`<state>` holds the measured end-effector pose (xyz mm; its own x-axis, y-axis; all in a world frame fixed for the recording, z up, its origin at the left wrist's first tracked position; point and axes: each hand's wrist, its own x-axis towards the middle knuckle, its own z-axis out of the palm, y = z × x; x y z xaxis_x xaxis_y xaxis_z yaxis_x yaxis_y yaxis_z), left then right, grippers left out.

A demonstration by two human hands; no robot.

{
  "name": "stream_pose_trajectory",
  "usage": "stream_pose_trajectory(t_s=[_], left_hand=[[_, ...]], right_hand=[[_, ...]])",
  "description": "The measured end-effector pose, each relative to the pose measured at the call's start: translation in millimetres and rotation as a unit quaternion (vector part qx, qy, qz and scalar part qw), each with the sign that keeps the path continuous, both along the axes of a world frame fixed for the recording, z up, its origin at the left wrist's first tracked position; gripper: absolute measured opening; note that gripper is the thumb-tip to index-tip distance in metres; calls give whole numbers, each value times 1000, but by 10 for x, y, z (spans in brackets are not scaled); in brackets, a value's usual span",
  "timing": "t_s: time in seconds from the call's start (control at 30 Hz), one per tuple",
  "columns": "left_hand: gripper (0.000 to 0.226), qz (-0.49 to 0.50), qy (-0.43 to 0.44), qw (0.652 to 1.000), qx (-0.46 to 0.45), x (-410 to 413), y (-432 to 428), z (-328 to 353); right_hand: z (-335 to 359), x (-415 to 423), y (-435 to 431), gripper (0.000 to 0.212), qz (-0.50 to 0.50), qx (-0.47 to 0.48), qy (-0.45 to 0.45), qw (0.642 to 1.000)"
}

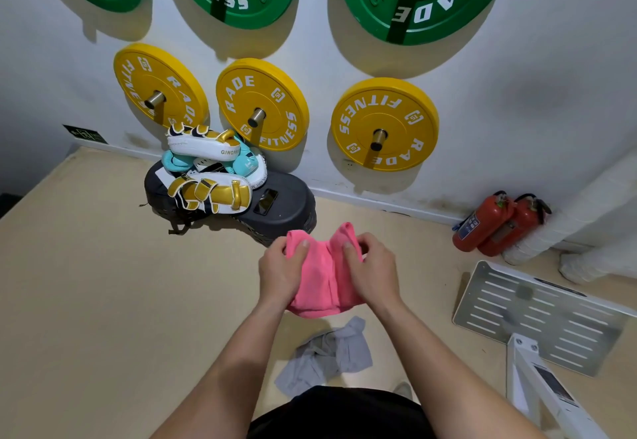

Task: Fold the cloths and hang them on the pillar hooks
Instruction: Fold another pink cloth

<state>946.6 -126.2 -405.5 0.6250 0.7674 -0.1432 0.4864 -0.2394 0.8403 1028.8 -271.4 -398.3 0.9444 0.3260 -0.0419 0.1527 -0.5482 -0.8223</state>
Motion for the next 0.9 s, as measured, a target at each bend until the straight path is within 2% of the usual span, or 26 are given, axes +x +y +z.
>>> stream_pose_trajectory(t_s=[0.1, 0.23, 0.6, 0.67, 0.73, 0.83, 0.9], left_hand=[[28, -20, -15, 999, -47, 54, -144, -2], [29, -50, -15, 996, -70, 34, -207, -24], [27, -88, -3, 996, -7, -21, -178, 81], [25, -99, -2, 994, -41, -19, -153, 79], [23, -108, -14, 988, -113, -19, -132, 115], [37, -121, -37, 977, -174, -27, -108, 179], [38, -139, -46, 968, -206, -33, -99, 219]], right_hand=[[-16, -172, 118, 36, 26, -3, 22, 999], [-29, -255, 153, 20, 51, 7, 38, 998], [-29, -336, 165, 12, 48, 39, 36, 997], [-43, -324, 155, 11, 63, 37, 49, 996], [-22, -305, 129, 13, 80, 42, 68, 994], [23, -256, 68, 18, 100, 57, 94, 989], [15, -194, 23, 26, 110, 42, 76, 990]])
